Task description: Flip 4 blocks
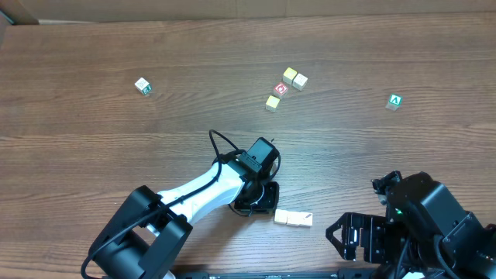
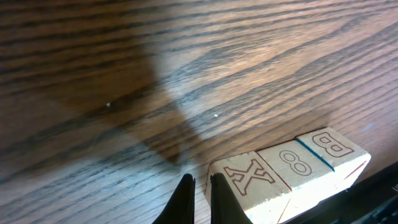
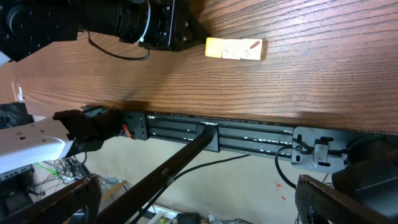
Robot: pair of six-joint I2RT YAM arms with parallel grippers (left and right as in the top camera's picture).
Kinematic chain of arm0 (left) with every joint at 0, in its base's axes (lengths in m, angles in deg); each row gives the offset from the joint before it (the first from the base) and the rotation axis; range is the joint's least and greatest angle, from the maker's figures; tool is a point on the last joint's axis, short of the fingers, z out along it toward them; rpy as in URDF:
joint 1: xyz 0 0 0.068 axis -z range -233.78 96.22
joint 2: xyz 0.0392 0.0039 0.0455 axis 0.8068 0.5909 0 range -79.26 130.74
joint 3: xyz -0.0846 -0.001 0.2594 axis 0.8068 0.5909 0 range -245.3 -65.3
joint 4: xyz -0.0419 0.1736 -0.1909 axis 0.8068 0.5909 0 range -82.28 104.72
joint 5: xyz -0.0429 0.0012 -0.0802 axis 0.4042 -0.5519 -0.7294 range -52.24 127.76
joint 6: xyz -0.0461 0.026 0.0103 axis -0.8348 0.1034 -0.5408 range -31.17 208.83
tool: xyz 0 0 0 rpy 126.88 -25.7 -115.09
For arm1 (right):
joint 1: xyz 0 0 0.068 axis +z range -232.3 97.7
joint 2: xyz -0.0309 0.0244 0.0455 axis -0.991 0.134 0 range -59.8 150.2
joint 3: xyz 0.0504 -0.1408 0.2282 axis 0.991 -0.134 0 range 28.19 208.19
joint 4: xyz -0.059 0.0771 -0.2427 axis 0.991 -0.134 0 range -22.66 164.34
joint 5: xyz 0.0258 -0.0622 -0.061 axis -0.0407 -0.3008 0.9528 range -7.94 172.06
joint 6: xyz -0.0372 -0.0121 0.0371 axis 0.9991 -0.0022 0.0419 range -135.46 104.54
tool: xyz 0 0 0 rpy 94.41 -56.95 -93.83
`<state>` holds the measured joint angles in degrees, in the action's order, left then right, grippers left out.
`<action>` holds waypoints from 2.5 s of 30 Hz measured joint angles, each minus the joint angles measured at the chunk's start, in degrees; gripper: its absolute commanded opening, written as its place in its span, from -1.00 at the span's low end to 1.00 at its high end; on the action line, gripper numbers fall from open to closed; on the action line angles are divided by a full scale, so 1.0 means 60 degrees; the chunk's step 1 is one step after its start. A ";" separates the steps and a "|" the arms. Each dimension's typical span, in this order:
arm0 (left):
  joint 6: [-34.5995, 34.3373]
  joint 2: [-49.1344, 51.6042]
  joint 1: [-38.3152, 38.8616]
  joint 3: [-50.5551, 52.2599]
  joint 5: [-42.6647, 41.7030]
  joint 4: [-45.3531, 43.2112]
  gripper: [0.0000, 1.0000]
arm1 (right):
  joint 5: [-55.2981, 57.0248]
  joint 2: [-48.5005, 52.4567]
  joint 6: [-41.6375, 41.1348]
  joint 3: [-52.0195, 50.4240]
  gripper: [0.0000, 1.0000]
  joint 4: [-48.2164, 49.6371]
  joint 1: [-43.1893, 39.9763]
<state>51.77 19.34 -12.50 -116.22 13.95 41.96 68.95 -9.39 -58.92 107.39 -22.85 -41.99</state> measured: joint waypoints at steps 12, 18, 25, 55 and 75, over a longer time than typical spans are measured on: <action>-0.0080 0.0000 0.0000 0.0000 -0.0117 -0.0033 -0.92 | 0.0004 0.0000 0.0004 0.0000 1.00 0.0004 0.0000; -0.0444 0.0000 0.0000 0.0000 -0.0204 0.0255 -0.92 | 0.0000 0.0000 0.0000 0.0000 1.00 0.0004 0.0000; -0.0754 0.0000 0.0000 0.0000 -0.0401 0.0554 -0.92 | 0.0004 0.0000 0.0000 0.0000 1.00 0.0004 0.0004; -0.0794 0.0000 -0.0029 0.0000 -0.0015 0.0743 -0.92 | -0.0007 0.0000 0.0004 0.0000 1.00 0.0004 0.0000; 0.1687 0.0015 -0.1825 -0.1745 0.1118 0.0557 0.45 | -0.0040 0.0000 0.0004 0.0000 1.00 0.0000 0.0000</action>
<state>61.89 19.43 -23.45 -126.69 20.66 45.31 68.71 -9.39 -58.90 107.39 -22.85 -41.99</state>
